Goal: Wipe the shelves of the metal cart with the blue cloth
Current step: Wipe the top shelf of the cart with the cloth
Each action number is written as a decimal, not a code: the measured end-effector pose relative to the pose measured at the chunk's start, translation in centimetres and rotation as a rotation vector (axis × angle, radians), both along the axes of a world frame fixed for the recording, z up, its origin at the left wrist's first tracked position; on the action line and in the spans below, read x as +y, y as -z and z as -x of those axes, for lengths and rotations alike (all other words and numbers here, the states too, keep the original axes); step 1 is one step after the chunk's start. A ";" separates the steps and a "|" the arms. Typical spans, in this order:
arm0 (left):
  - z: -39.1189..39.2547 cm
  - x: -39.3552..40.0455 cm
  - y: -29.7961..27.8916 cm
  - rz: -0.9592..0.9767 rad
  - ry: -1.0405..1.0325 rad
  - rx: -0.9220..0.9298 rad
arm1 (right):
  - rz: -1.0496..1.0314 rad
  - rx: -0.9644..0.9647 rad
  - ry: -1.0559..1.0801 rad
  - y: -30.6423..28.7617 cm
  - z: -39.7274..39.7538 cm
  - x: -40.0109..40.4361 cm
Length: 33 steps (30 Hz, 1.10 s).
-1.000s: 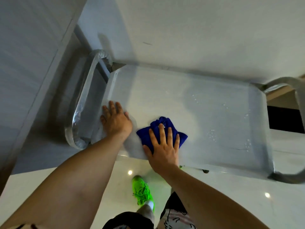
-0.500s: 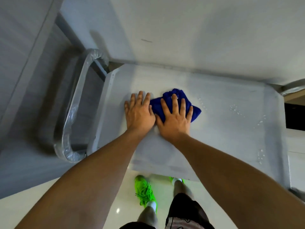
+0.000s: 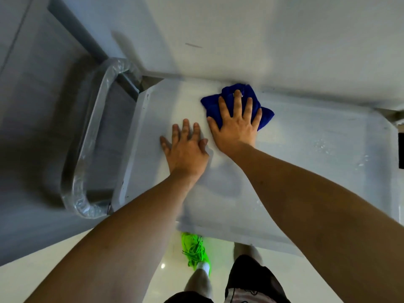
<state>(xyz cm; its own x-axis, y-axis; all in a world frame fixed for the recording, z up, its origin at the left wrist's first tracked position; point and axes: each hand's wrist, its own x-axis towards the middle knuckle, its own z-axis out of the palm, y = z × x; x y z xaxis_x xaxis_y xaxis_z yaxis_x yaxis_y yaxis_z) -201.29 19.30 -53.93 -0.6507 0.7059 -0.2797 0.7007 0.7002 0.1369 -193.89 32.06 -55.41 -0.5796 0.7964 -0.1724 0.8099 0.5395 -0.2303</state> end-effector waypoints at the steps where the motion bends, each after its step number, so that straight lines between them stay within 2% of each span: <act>1: 0.1 0.0 -0.1 0.001 0.004 -0.011 | 0.006 0.000 0.004 -0.1 -0.4 -0.4; 8: 1.3 0.5 -1.2 0.067 0.019 -0.080 | 0.076 -0.002 0.057 -0.4 -5.6 -8.0; 14: 0.0 1.3 -3.4 0.230 0.035 -0.093 | 0.126 -0.054 0.077 -1.1 -11.2 -15.2; 19: -3.1 0.2 -4.5 0.178 0.145 -0.064 | 0.156 -0.106 0.112 -1.6 -16.5 -19.4; 29: -10.3 2.2 -4.2 0.100 0.378 -0.078 | 0.167 -0.108 0.225 -1.8 -19.7 -18.5; 33: -10.4 3.2 -3.6 0.122 0.365 -0.079 | 0.144 -0.107 0.228 -1.3 -19.6 -16.0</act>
<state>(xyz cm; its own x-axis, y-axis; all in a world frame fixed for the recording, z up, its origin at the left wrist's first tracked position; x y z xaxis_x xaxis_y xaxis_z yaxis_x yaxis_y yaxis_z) -190.92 22.45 -50.29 -0.3362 0.8456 -0.4147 0.8973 0.4213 0.1316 -174.31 16.06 -54.06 -0.3613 0.8668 -0.3437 0.9302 0.3091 -0.1981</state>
